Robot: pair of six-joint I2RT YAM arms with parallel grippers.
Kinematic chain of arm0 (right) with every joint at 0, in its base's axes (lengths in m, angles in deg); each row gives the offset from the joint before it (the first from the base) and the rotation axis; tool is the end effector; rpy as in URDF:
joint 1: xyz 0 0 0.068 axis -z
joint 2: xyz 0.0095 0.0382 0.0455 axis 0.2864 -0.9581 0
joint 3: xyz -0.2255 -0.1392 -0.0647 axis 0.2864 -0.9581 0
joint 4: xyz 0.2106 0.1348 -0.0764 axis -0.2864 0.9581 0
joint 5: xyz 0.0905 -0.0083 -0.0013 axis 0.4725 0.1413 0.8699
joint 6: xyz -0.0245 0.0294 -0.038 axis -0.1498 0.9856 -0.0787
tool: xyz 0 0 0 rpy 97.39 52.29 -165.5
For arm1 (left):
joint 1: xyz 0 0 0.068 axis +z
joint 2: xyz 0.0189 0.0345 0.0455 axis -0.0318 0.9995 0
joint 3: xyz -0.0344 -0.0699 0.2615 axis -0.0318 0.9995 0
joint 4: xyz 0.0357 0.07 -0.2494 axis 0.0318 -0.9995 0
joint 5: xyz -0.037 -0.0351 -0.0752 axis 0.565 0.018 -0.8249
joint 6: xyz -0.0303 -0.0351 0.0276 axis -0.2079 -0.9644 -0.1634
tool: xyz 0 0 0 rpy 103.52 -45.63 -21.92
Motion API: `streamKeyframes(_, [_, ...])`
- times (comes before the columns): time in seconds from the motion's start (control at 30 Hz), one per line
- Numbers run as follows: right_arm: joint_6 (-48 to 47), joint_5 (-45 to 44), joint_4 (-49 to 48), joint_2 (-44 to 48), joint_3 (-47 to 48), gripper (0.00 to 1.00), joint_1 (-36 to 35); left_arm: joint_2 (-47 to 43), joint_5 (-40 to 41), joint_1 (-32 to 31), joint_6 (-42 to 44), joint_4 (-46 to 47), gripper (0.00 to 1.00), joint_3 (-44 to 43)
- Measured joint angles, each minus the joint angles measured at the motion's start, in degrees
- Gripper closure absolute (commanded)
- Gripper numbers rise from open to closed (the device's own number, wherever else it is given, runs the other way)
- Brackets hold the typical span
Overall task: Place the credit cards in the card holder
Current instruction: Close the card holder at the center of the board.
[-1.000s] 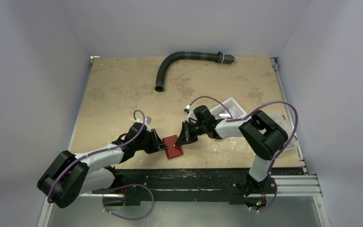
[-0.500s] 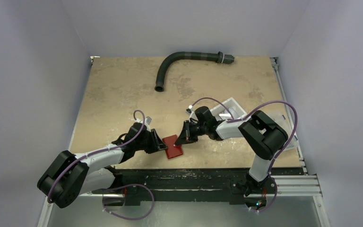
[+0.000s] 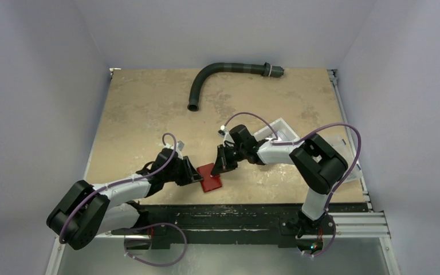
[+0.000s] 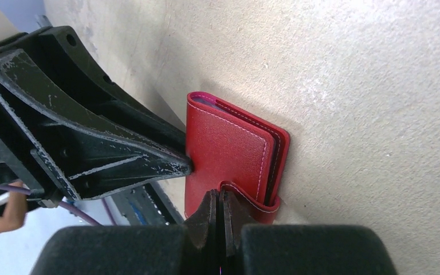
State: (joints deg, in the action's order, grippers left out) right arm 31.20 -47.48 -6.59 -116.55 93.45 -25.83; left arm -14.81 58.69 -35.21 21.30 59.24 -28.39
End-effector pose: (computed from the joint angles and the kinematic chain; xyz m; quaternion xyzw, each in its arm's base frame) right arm 0.2373 0.2439 0.1320 -0.1308 0.8853 0.4358 0.0963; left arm 0.1581 -0.1149 0.1269 -0.1255 0.9029 -0.3590 0.2004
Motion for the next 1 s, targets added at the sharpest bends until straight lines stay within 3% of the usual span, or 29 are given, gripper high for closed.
streamKeyframes(0.3, [-7.04,-3.23,9.51,-0.39,5.51,1.00,-1.81,1.38,-0.50,0.11,-0.33,1.53,0.87,0.02])
streamKeyframes(0.63, [-12.31,-3.78,12.94,-1.49,8.11,1.00,-3.08,1.55,-0.76,0.33,-0.46,1.55,0.89,0.02])
streamKeyframes(1.0, [-17.07,-6.88,24.09,-5.46,16.11,1.00,-5.14,1.64,-0.90,0.44,-0.46,1.55,0.92,0.07])
